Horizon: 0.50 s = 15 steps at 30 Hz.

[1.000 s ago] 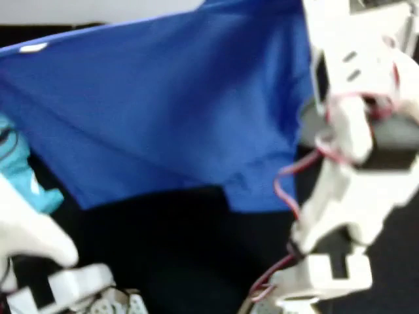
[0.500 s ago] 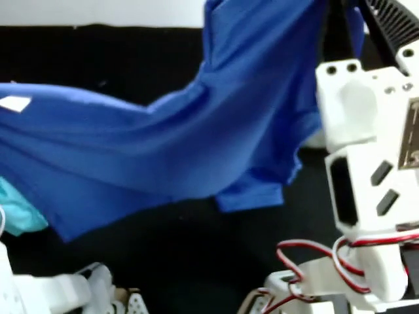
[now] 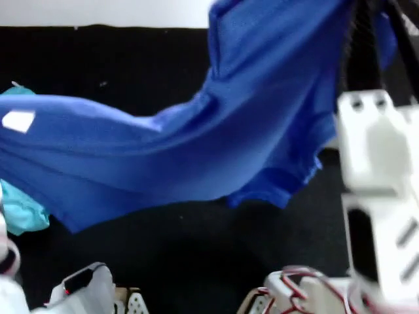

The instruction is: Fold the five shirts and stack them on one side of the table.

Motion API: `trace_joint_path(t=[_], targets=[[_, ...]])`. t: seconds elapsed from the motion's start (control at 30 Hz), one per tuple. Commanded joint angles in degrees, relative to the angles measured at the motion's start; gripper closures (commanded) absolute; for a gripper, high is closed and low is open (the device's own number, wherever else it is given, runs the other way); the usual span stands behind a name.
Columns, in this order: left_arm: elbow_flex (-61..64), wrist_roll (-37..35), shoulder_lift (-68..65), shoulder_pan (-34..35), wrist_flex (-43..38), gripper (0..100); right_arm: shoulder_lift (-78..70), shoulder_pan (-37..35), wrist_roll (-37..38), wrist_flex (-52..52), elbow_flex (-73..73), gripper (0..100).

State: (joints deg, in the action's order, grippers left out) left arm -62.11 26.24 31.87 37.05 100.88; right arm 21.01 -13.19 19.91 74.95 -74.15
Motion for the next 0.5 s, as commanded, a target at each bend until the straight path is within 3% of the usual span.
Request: trace_joint_path(t=[0.0,0.27,0.47], targets=[[3.65,-0.62,3.03,-0.04,0.09,99,3.56,-0.13,0.62,-1.19,-1.54,99.3],[7.87,-0.44,6.11,-0.04,-0.26,99,3.21,-0.22,0.53,-1.80,0.57,99.3],[16.40,-0.35,1.01,0.22,-7.03,99,-3.91,-0.40,0.35,-7.87,10.59,99.3]])
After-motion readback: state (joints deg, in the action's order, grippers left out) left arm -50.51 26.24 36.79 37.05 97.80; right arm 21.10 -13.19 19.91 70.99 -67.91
